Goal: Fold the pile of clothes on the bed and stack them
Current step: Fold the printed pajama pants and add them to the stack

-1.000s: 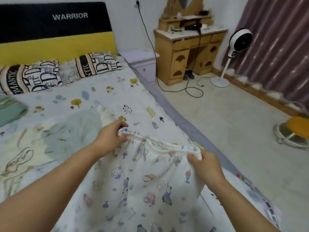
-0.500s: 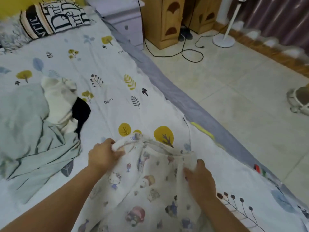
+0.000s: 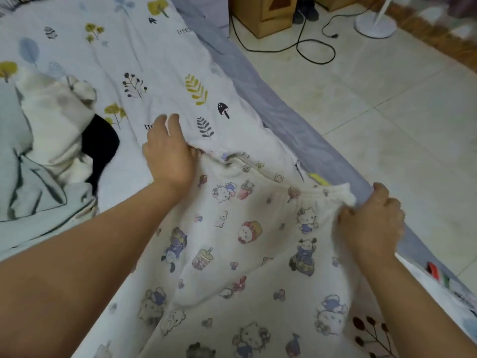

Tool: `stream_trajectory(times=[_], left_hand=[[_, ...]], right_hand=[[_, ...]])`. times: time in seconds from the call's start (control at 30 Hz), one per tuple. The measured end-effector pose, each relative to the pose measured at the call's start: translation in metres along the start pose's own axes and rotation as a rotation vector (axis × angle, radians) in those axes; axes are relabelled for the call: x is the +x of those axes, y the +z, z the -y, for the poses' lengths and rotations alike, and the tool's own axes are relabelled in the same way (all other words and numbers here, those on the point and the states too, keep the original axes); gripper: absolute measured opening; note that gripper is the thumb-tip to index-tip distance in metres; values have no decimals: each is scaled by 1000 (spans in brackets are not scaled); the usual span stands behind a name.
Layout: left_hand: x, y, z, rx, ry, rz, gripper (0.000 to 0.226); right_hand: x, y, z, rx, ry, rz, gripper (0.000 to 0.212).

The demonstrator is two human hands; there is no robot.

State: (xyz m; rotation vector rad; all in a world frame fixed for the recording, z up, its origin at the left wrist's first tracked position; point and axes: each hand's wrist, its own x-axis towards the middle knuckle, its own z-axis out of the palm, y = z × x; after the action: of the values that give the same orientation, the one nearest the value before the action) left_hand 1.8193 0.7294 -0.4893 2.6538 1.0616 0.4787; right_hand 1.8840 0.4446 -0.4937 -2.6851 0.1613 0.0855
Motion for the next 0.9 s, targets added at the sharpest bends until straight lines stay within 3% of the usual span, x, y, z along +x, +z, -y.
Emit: stream_trajectory(times=[0.07,0.13,0.17,0.27,0.33,0.43,0.57,0.67,0.8,0.9], left_hand=[[-23,13,-8,7,107,-35,64],[-56,28,-8,44,243,-21,67],[-72,34,-6,79,295,38,67],[-101,50,14,274,343,422,65],[-101,58,29,345,306,608,62],[-90,54,31,309,293,731,63],[-94,20,26,43,284,500,35],[-125,-15,40,-138,230,424,30],[-177,-56,82,-196,180,399,20],[-212,-86,127,-171,2,400,21]], right_hand=[[-14,8,10,-88,-122,-66,72],[-42,24,20,-138,-385,-63,71],[-56,34,23,-167,-525,-19,70],[-81,61,20,-396,-838,296,67],[-74,73,7,-506,-818,468,68],[-60,76,1,-560,-723,514,65],[-71,60,27,-587,-629,537,58],[-89,46,49,-555,-630,462,43],[-135,42,68,-450,-812,471,38],[-179,49,78,-412,-939,538,37]])
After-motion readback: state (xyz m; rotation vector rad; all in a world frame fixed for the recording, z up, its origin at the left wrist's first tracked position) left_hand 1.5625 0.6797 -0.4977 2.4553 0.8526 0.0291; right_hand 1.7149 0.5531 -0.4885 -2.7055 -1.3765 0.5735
